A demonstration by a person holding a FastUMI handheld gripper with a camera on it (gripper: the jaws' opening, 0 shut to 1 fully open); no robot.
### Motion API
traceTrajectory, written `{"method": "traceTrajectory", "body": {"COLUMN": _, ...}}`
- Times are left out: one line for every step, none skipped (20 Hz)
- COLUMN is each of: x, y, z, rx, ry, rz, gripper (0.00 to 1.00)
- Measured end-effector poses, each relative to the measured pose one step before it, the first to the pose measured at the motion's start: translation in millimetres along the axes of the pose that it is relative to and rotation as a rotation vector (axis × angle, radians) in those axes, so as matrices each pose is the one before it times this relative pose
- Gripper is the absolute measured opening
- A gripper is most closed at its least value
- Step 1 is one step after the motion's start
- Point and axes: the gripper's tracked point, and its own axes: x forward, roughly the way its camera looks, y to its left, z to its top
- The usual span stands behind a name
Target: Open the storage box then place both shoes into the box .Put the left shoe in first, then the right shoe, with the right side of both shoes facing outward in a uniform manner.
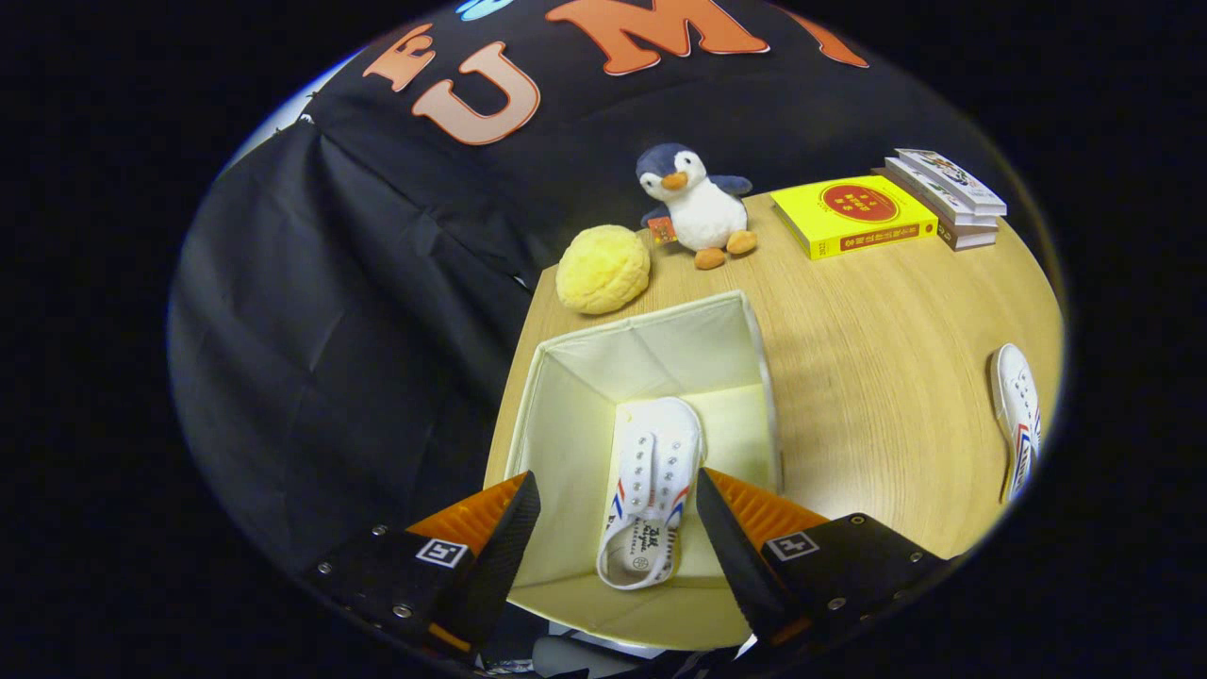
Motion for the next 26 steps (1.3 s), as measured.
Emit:
{"method": "traceTrajectory", "body": {"x": -7.47, "y": -10.51, "z": 5.75, "rx": -0.00462, "ry": -0.01288, "rz": -0.00951, "gripper": 0.99}}
{"method": "traceTrajectory", "body": {"x": -4.76, "y": -13.75, "z": 5.82, "rx": -0.00153, "ry": -0.00809, "rz": -0.01288, "gripper": 0.99}}
{"method": "traceTrajectory", "body": {"x": -5.53, "y": -17.16, "z": 4.44, "rx": 0.00277, "ry": -0.00765, "rz": -0.01849, "gripper": 0.99}}
{"method": "traceTrajectory", "body": {"x": -5.63, "y": -17.65, "z": 3.43, "rx": 0.00472, "ry": -0.00591, "rz": -0.0204, "gripper": 0.98}}
{"method": "traceTrajectory", "body": {"x": -6.12, "y": -18.87, "z": 3.76, "rx": 0.0035, "ry": -0.0034, "rz": -0.019, "gripper": 0.99}}
{"method": "traceTrajectory", "body": {"x": -7.81, "y": -17.6, "z": 4.16, "rx": 0.00598, "ry": -0.00268, "rz": -0.01733, "gripper": 0.99}}
{"method": "traceTrajectory", "body": {"x": -4.4, "y": -19.1, "z": 3.05, "rx": 0.00697, "ry": -0.00289, "rz": -0.0113, "gripper": 0.99}}
{"method": "traceTrajectory", "body": {"x": -5.25, "y": -20.94, "z": 2.47, "rx": 0.004, "ry": 0.00075, "rz": -0.02074, "gripper": 0.99}}
{"method": "traceTrajectory", "body": {"x": -5.2, "y": -23.14, "z": 2.61, "rx": -0.00104, "ry": -0.00036, "rz": -0.02467, "gripper": 0.98}}
{"method": "traceTrajectory", "body": {"x": -3.89, "y": -20.55, "z": 1.99, "rx": 0.00107, "ry": -0.00316, "rz": -0.02466, "gripper": 0.99}}
{"method": "traceTrajectory", "body": {"x": -3.02, "y": -20.17, "z": 2.15, "rx": 0.00235, "ry": -0.00106, "rz": -0.01933, "gripper": 0.98}}
{"method": "traceTrajectory", "body": {"x": -3.23, "y": -19.07, "z": 0.77, "rx": 0.00303, "ry": 0.00287, "rz": -0.0182, "gripper": 0.98}}
{"method": "traceTrajectory", "body": {"x": -2.39, "y": -19.69, "z": 1.3, "rx": 0.00147, "ry": 0.00201, "rz": -0.01816, "gripper": 0.99}}
{"method": "traceTrajectory", "body": {"x": -2.58, "y": -19.38, "z": 1.73, "rx": 0.001, "ry": 0.00095, "rz": -0.02115, "gripper": 0.99}}
{"method": "traceTrajectory", "body": {"x": -0.77, "y": -18.59, "z": -0.04, "rx": 0.00053, "ry": 0.00425, "rz": -0.01817, "gripper": 0.99}}
{"method": "traceTrajectory", "body": {"x": -0.49, "y": -16.72, "z": -0.56, "rx": 0.0037, "ry": 0.00589, "rz": -0.01298, "gripper": 0.99}}
{"method": "traceTrajectory", "body": {"x": -0.27, "y": -16.92, "z": -0.9, "rx": 0.00471, "ry": 0.00842, "rz": -0.0114, "gripper": 0.99}}
{"method": "traceTrajectory", "body": {"x": 0.57, "y": -18.35, "z": -2.57, "rx": 0.00149, "ry": 0.01305, "rz": -0.01273, "gripper": 0.99}}
{"method": "traceTrajectory", "body": {"x": 0.95, "y": -15.24, "z": -2.68, "rx": -0.00159, "ry": 0.01198, "rz": -0.00978, "gripper": 0.99}}
{"method": "traceTrajectory", "body": {"x": 2.54, "y": -15.44, "z": -2.96, "rx": -0.00232, "ry": 0.01462, "rz": -0.00855, "gripper": 0.99}}
{"method": "traceTrajectory", "body": {"x": 2.37, "y": -13.84, "z": -4.7, "rx": 0.00196, "ry": 0.02008, "rz": -0.0014, "gripper": 0.99}}
{"method": "traceTrajectory", "body": {"x": 2.06, "y": -13.03, "z": -4.29, "rx": 0.0066, "ry": 0.01988, "rz": -0.0013, "gripper": 0.99}}
{"method": "traceTrajectory", "body": {"x": 3.59, "y": -11.26, "z": -3.83, "rx": 0.00624, "ry": 0.01986, "rz": 0.0005, "gripper": 0.99}}
{"method": "traceTrajectory", "body": {"x": 2.27, "y": -13.21, "z": -4.98, "rx": 0.0018, "ry": 0.01853, "rz": -0.00668, "gripper": 0.98}}
{"method": "traceTrajectory", "body": {"x": 4.58, "y": -11.17, "z": -3.76, "rx": -0.00469, "ry": 0.0162, "rz": -0.0072, "gripper": 0.97}}
{"method": "traceTrajectory", "body": {"x": 4.47, "y": -9.09, "z": -4.88, "rx": -0.00639, "ry": 0.01914, "rz": -0.00476, "gripper": 0.97}}
